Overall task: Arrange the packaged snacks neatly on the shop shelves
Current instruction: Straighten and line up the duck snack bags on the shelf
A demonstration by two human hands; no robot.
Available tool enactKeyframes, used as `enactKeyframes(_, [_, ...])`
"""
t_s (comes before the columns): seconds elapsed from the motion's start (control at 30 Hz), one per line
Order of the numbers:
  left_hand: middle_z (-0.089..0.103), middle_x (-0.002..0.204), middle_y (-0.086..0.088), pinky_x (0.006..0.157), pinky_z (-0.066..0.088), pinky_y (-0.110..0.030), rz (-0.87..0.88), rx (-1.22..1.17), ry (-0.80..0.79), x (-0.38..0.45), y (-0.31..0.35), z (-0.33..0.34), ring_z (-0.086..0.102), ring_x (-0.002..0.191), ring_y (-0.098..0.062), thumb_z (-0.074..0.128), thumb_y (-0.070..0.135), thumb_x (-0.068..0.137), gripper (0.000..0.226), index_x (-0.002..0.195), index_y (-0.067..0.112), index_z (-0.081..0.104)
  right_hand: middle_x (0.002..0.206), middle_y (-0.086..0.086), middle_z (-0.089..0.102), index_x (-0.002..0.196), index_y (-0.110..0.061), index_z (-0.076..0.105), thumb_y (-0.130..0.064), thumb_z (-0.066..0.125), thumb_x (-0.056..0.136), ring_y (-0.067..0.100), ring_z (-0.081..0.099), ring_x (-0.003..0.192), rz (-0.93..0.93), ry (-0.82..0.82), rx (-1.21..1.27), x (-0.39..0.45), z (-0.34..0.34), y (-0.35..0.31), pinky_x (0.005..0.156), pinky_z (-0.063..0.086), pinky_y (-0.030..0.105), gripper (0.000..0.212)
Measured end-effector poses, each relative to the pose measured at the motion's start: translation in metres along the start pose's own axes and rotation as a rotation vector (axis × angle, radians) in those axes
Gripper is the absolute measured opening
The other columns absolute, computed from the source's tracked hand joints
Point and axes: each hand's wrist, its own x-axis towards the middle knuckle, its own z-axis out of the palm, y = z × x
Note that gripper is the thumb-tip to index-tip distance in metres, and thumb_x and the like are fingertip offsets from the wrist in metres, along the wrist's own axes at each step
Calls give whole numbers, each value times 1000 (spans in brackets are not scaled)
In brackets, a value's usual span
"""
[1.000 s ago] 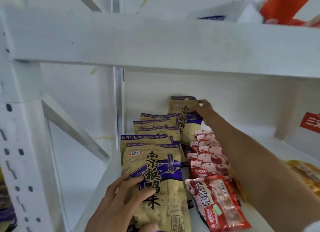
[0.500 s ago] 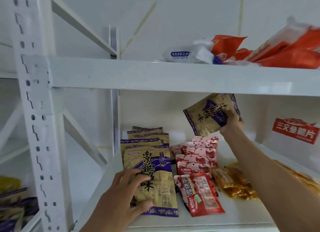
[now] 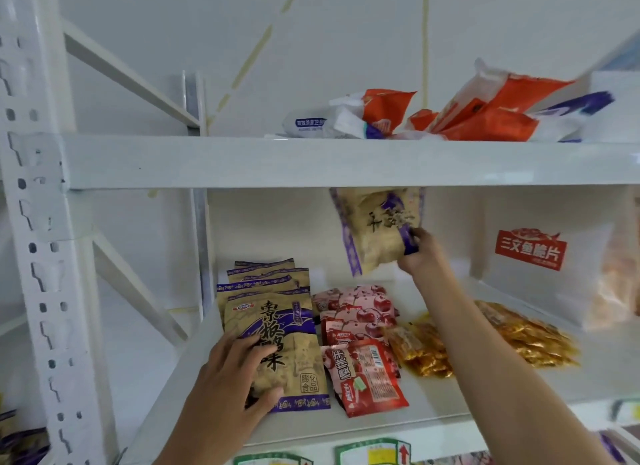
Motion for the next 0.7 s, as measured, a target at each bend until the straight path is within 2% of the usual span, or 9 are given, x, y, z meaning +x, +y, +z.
enactKeyframes(0.07, [26,160,24,122,28,-41,-10,-16,4,-1,3,-4,1,155,-8,23,87,79,81,150,49,35,87,14,75,106,-8,61,-14,57,103,26,74,74,84,-49,-115,-18,-6,19,43,57,32,7])
enactKeyframes(0.17, [27,162,24,121,30,-46,19,1,34,-4,0,-4,-6,152,0,22,86,83,81,153,49,34,116,20,73,124,-7,58,-14,65,97,35,72,97,229,-106,-282,-44,-23,46,61,61,45,29])
enactKeyframes(0.3, [41,157,28,112,42,-50,49,-227,222,-12,16,-22,28,155,-22,45,93,76,83,145,48,52,129,24,70,128,0,63,-9,66,94,39,70,115,319,-181,-421,-78,-34,69,90,59,54,35])
enactKeyframes(0.37, [55,149,14,101,43,-39,-99,-629,257,-10,58,-52,50,140,-40,64,95,51,99,140,51,59,129,25,70,129,1,67,-8,69,91,36,72,104,285,-237,-512,-89,-40,77,91,59,50,39])
enactKeyframes(0.43, [62,144,-6,99,45,-34,20,-861,140,-14,65,-59,57,131,-39,66,76,82,70,143,44,60,123,26,72,127,5,69,-7,78,80,32,74,87,210,-306,-549,-101,-42,81,87,62,46,49])
enactKeyframes(0.5, [59,145,-24,99,46,-37,-56,-1034,6,-21,64,-48,62,123,-38,77,56,88,79,146,8,55,115,28,74,124,7,69,-6,82,68,33,76,83,104,-373,-563,-114,-46,87,81,65,44,59])
enactKeyframes(0.53, [66,137,-22,97,50,-44,-57,-1114,-80,-29,63,-42,70,111,-33,88,63,71,93,141,8,59,114,27,75,127,6,67,-5,84,68,34,76,86,70,-392,-559,-119,-48,89,77,65,43,63])
enactKeyframes(0.6, [79,112,-8,82,57,-42,-233,-1123,-71,-21,71,-37,78,92,-23,90,54,70,67,124,20,70,116,22,76,136,-2,59,-7,86,76,36,76,99,43,-426,-539,-129,-52,91,77,64,42,66])
enactKeyframes(0.7, [81,106,-1,90,56,-46,-312,-1225,79,-25,69,-24,78,98,-23,92,50,73,54,115,22,75,128,15,73,142,-17,55,-20,82,90,34,71,118,0,-485,-558,-144,-68,91,98,59,53,59])
